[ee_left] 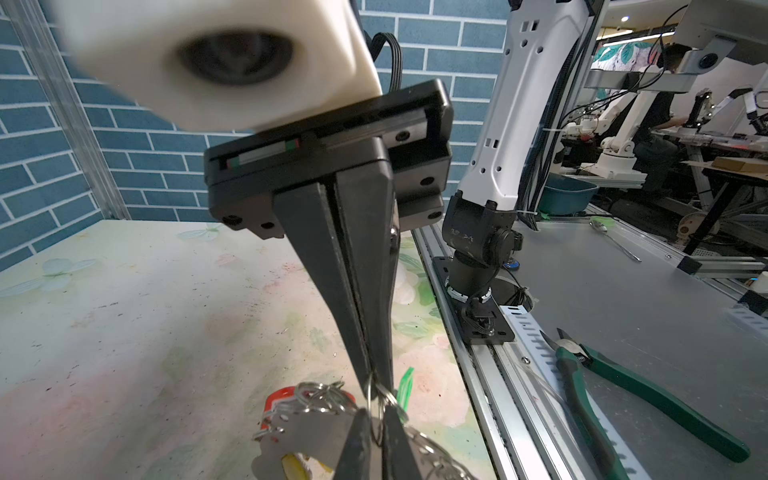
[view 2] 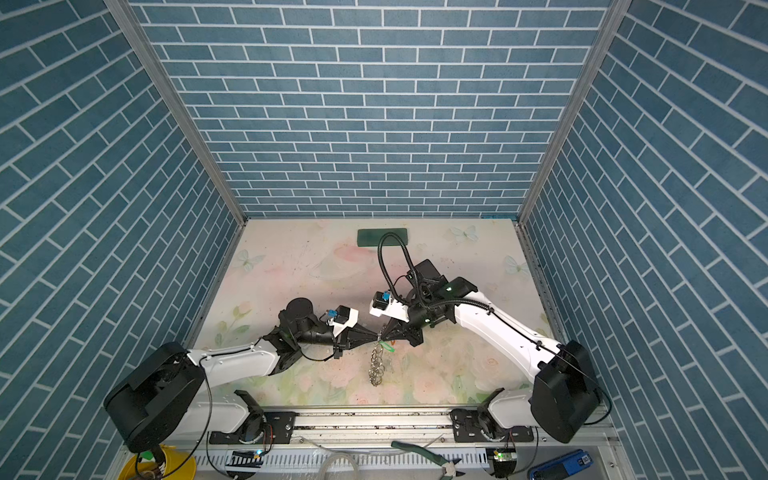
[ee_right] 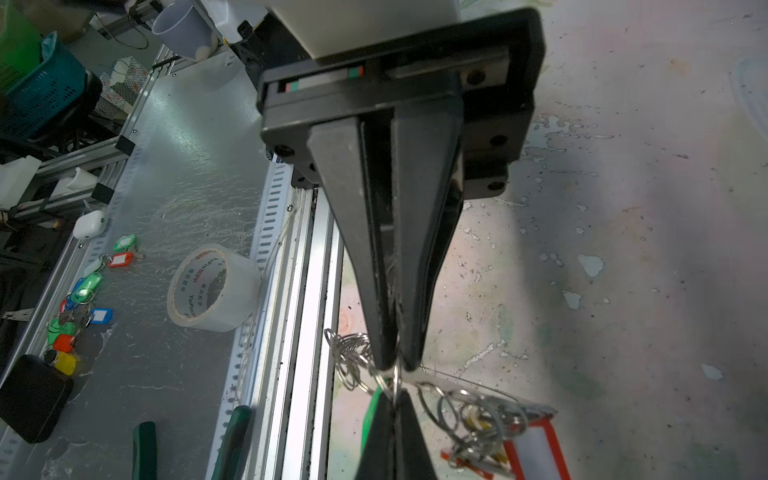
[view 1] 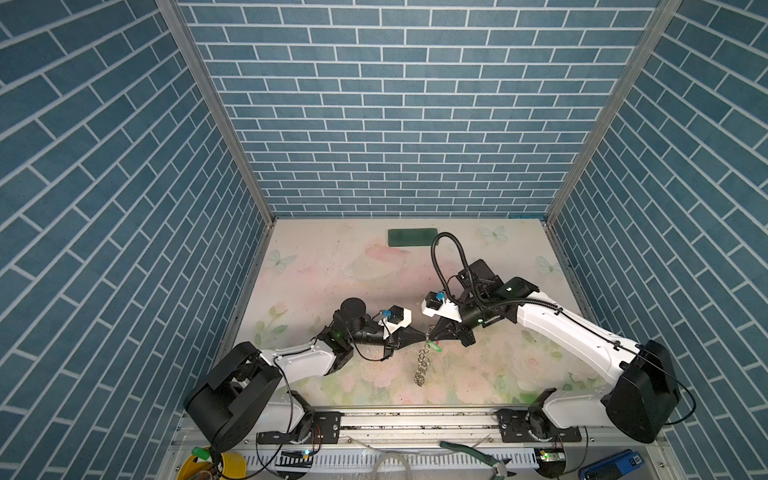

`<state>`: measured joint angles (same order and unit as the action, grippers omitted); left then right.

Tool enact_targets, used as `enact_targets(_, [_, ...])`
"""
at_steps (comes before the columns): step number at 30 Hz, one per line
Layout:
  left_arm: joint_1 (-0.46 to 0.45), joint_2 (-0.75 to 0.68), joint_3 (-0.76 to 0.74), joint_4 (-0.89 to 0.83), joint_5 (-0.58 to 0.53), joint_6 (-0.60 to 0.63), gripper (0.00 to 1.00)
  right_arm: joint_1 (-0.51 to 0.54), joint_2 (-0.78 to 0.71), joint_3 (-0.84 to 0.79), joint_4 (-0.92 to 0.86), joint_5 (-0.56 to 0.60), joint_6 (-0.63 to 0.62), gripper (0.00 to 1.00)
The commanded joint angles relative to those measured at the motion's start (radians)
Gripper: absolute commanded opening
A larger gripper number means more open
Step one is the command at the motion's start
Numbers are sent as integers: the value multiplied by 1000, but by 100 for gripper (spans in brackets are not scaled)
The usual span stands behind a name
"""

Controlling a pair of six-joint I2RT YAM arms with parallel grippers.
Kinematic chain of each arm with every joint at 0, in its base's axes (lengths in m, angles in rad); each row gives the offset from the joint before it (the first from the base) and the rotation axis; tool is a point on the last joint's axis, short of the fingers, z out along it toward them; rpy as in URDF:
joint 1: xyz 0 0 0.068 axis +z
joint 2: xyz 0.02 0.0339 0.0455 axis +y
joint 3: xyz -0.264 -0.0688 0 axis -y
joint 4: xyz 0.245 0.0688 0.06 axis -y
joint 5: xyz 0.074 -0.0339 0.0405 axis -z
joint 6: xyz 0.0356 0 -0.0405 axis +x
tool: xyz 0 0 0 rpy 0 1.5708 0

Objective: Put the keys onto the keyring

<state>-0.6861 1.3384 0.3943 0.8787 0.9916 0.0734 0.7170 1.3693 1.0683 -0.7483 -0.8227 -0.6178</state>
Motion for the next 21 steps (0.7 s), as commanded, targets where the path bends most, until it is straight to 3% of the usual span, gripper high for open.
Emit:
enact_targets(1, [-10,11,31,-16,21,23,10,16,12,69,-14,-17,-64,0])
enact_targets(14, [-19,21,38,-26,15,17,0,33,17,61,55,16,-22,0])
enact_targets(21, [-18,6,-22,141,-136,-55,0,10,-74,-60,219,99,132,19])
